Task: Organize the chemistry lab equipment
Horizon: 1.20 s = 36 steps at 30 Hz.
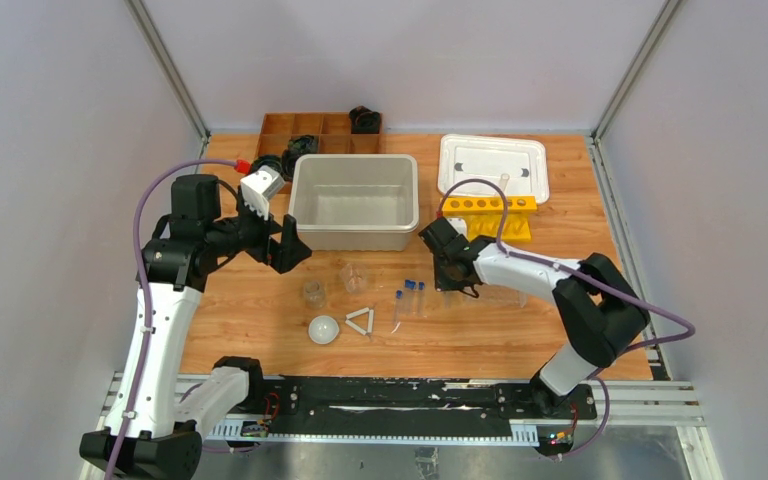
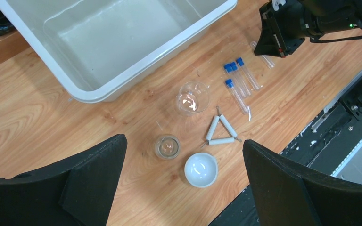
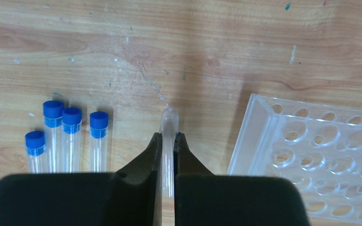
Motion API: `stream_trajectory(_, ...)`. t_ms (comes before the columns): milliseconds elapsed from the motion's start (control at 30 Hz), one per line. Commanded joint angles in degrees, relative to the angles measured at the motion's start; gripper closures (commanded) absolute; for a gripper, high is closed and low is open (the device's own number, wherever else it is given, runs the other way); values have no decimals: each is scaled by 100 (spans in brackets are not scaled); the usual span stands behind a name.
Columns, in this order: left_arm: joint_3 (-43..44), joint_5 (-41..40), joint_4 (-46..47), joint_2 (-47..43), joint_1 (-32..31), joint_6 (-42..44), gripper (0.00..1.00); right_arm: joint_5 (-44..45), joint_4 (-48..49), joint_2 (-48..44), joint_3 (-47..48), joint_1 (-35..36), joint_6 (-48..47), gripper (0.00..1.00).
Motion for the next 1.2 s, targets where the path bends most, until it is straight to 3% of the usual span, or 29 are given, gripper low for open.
stream_trajectory(0,165,170,52,-81,-9,-63,0,10,-189,-642,206,49,88,100)
stream_trajectory(333,154,707,52,-74,-8,-275,0,10,677,-2017,1029,823,293,100)
stream_trajectory(667,244,1540,52,185,-8,-667,1,279,2959,-1105,2278,2029,294,100)
stream_trajectory(1000,308,1935,52,413,-13,-740,28,255,3377,-680,2675,2323,434,100)
stream_trajectory(1167,385,1955,51,490,-8,-726,34,164,3379,-641,2699,2343,574,100)
